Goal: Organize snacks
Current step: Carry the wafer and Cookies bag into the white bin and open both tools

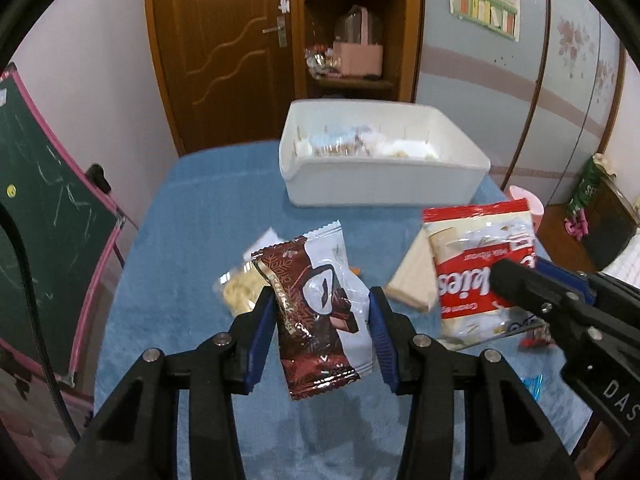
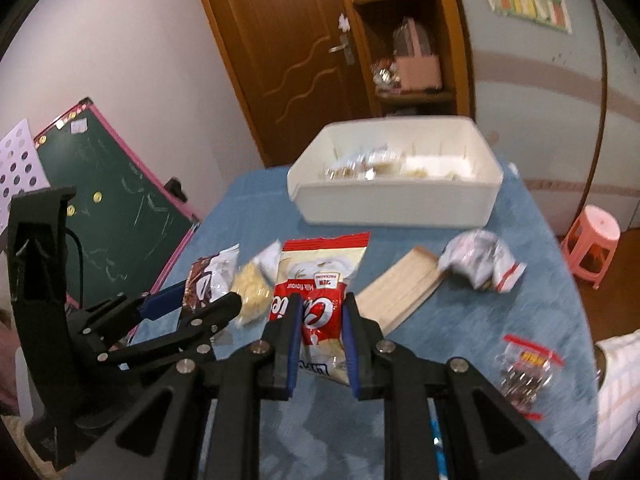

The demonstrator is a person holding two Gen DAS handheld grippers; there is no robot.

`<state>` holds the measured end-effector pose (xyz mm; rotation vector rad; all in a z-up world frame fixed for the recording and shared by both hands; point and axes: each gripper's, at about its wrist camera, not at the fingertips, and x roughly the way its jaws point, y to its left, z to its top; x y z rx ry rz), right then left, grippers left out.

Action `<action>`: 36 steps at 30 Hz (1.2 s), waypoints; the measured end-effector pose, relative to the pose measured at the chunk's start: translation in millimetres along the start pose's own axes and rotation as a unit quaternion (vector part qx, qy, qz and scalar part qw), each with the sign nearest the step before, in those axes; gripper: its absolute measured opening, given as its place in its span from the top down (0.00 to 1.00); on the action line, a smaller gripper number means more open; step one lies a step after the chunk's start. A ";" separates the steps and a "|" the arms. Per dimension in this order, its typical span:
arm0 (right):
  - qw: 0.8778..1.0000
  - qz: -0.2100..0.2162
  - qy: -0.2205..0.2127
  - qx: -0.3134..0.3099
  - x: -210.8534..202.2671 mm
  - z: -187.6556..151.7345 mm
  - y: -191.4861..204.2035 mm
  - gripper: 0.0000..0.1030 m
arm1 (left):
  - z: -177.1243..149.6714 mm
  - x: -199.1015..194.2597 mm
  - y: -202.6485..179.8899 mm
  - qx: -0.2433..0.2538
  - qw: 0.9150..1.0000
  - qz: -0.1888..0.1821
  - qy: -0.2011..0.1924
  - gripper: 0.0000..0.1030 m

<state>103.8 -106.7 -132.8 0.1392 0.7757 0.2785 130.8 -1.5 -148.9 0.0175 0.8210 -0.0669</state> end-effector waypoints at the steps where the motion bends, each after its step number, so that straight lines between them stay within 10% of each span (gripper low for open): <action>1: 1.000 -0.004 -0.007 -0.002 -2.9 6.1 -0.2 0.82 | 6.5 -1.0 -0.4 0.000 1.000 0.001 -0.004 0.57; 16: 0.991 -0.074 -0.107 -0.019 0.8 130.5 -31.4 0.82 | 138.7 34.9 -17.2 0.025 0.997 0.041 -0.066 0.57; 32: 0.991 -0.127 -0.029 0.037 124.2 185.7 -89.4 0.81 | 205.3 170.2 -38.6 0.029 0.998 0.061 -0.018 0.56; 36: 0.992 -0.114 0.011 0.052 150.7 180.1 -97.6 0.80 | 200.8 191.8 -39.9 0.031 0.998 0.052 0.007 0.18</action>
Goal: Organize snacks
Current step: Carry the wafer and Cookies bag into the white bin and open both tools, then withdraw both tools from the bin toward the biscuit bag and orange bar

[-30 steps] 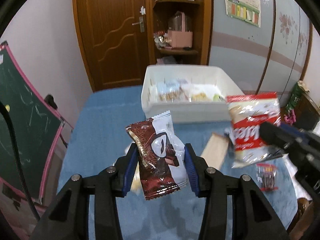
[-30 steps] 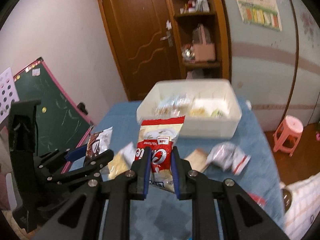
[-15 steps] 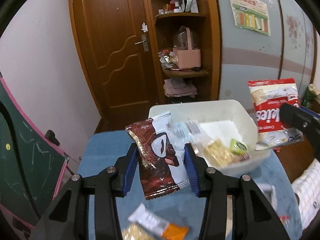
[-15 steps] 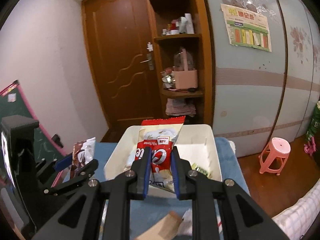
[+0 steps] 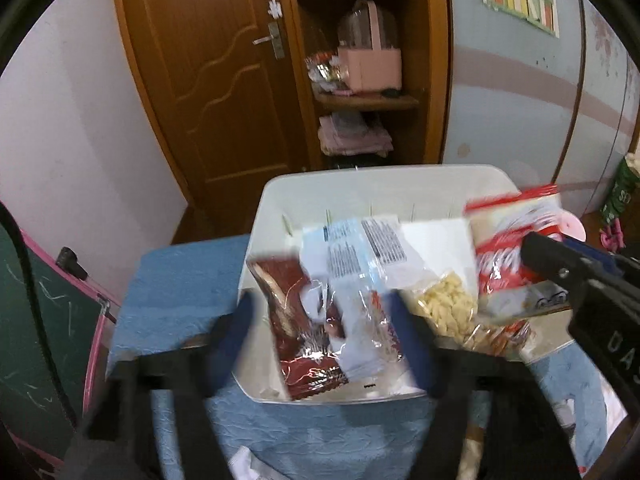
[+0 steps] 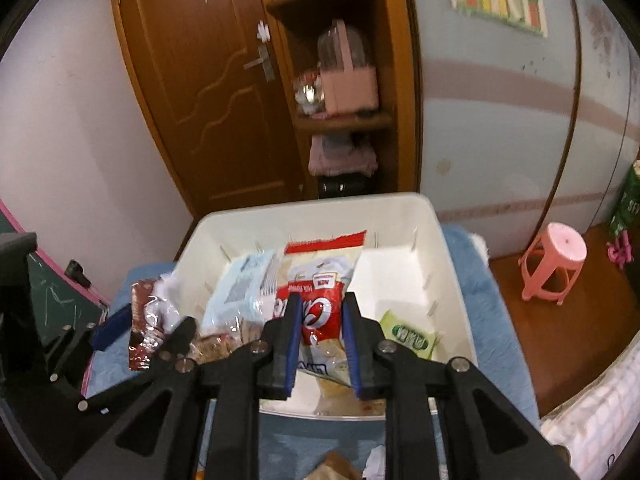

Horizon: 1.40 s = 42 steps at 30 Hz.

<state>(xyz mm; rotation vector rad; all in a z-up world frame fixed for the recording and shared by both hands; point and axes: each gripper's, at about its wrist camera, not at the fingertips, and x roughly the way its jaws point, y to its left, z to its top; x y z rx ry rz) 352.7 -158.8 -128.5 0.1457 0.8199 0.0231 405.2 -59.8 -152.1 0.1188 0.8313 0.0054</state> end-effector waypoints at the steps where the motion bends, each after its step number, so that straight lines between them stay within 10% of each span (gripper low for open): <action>1: 1.000 -0.002 0.005 -0.001 3.7 -2.0 0.8 0.80 | -1.6 1.9 -1.1 0.005 1.000 0.006 -0.002 0.13; 8: 1.000 -0.021 0.000 -0.008 -0.3 -6.6 5.6 0.62 | -11.2 0.5 -2.7 0.023 1.000 0.016 -0.004 0.13; 42: 0.994 0.011 -0.080 -0.069 -175.4 -72.0 59.5 0.61 | -86.7 -195.2 105.0 -0.057 0.994 0.021 -0.094 0.10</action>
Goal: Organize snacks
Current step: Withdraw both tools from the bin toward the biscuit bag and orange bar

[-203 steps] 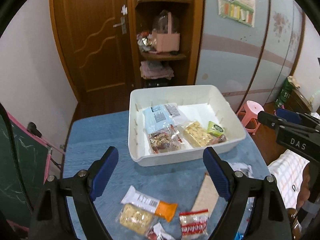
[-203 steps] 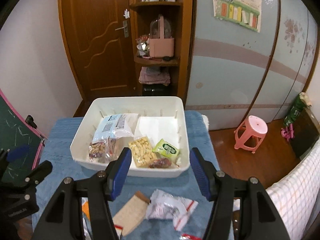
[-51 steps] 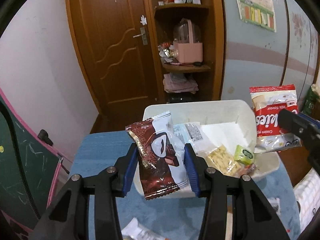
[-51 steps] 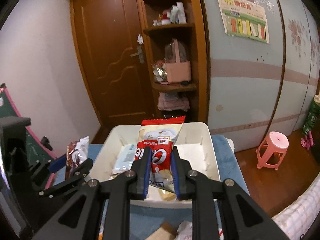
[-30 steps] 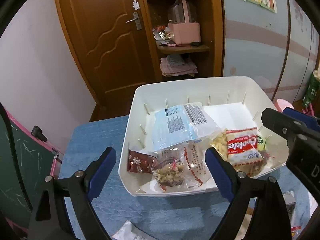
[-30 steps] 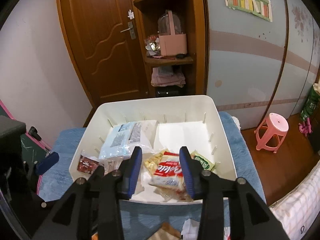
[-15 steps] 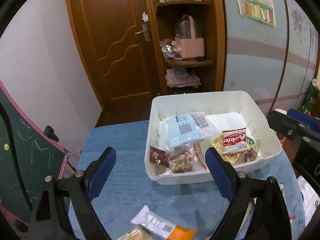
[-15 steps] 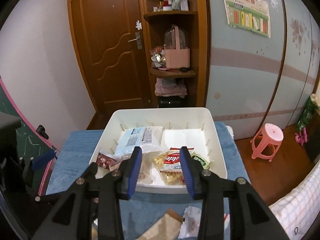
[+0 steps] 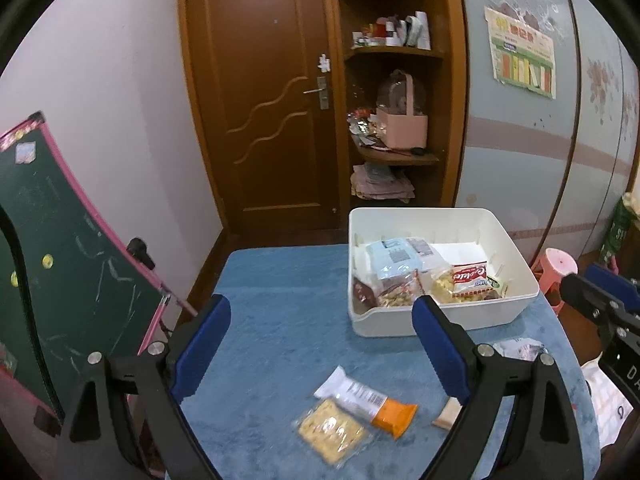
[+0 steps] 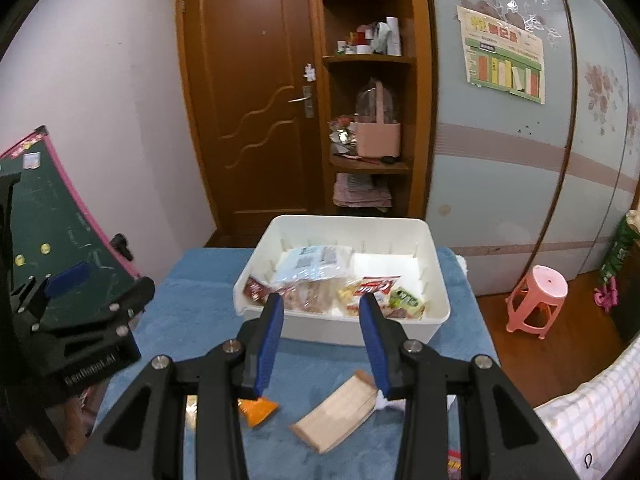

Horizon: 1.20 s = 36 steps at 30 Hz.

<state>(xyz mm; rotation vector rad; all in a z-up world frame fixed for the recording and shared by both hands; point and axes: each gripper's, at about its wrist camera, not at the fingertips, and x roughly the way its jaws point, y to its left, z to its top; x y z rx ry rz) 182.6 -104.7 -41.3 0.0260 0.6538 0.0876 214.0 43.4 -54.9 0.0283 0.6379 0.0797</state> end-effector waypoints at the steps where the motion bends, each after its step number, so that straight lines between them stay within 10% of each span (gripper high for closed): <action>1: 1.000 0.005 0.000 0.000 -4.0 -3.5 1.7 0.61 | -2.9 -4.5 4.9 -0.006 1.000 0.000 0.000 0.10; 13: 0.995 0.066 0.069 -0.016 23.7 -45.9 26.3 0.61 | -69.2 19.3 29.9 -0.024 0.996 -0.003 0.082 0.09; 25: 0.976 0.093 0.173 -0.096 111.1 -99.1 47.7 0.61 | -132.9 106.9 45.1 -0.101 0.972 -0.014 0.212 0.10; 36: 0.960 0.110 0.205 -0.155 140.5 -125.8 61.1 0.61 | -145.3 143.2 27.2 -0.111 0.962 -0.046 0.246 0.10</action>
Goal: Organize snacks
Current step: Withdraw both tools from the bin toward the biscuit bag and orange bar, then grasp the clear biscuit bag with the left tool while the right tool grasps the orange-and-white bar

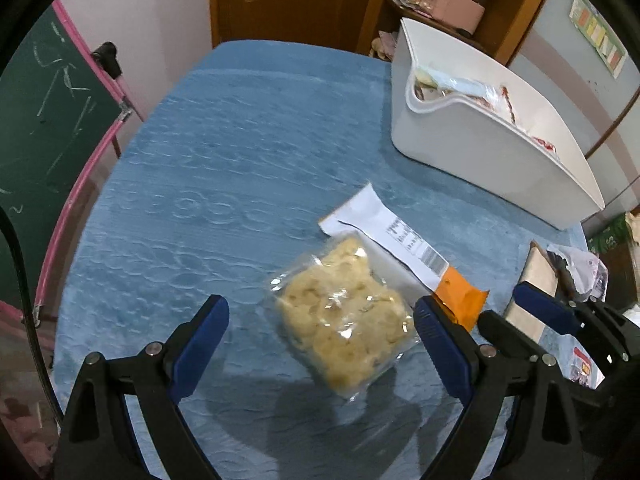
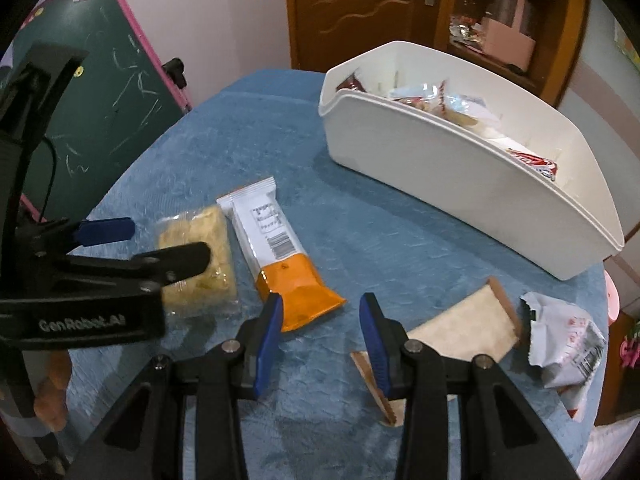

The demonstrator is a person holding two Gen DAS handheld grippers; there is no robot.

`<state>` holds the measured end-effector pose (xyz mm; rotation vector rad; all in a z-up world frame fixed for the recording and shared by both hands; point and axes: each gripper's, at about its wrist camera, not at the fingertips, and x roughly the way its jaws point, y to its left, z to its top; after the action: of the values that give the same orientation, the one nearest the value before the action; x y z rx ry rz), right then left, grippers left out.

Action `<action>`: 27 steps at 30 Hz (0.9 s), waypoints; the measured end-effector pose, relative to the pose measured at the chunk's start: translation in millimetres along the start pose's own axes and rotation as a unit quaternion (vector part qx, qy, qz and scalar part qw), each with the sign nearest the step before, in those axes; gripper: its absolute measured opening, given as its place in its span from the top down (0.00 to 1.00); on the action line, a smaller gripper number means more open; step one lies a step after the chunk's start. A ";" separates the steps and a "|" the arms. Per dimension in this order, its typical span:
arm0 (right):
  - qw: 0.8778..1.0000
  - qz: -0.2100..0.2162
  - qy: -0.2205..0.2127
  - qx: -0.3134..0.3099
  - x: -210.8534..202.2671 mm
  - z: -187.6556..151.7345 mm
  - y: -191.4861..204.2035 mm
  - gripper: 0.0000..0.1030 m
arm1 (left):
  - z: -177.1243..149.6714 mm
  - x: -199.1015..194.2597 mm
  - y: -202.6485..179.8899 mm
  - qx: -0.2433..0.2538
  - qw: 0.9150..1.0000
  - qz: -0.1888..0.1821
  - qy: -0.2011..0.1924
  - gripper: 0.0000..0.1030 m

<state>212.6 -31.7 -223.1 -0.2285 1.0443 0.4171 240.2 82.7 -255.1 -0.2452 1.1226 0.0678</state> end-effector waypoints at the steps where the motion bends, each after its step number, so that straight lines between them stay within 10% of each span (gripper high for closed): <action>1: 1.000 0.004 0.000 -0.003 0.6 -0.4 0.7 0.61 | 0.0 2.1 -2.9 0.002 1.000 0.000 0.004 0.10; 27: 0.997 0.033 0.034 -0.054 30.4 14.9 15.7 0.61 | -14.6 0.0 36.2 0.003 1.000 -0.001 0.026 0.14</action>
<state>230.7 -5.2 -242.1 -0.3072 1.0983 0.5288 220.9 114.5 -267.0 -0.2436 1.1750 0.0575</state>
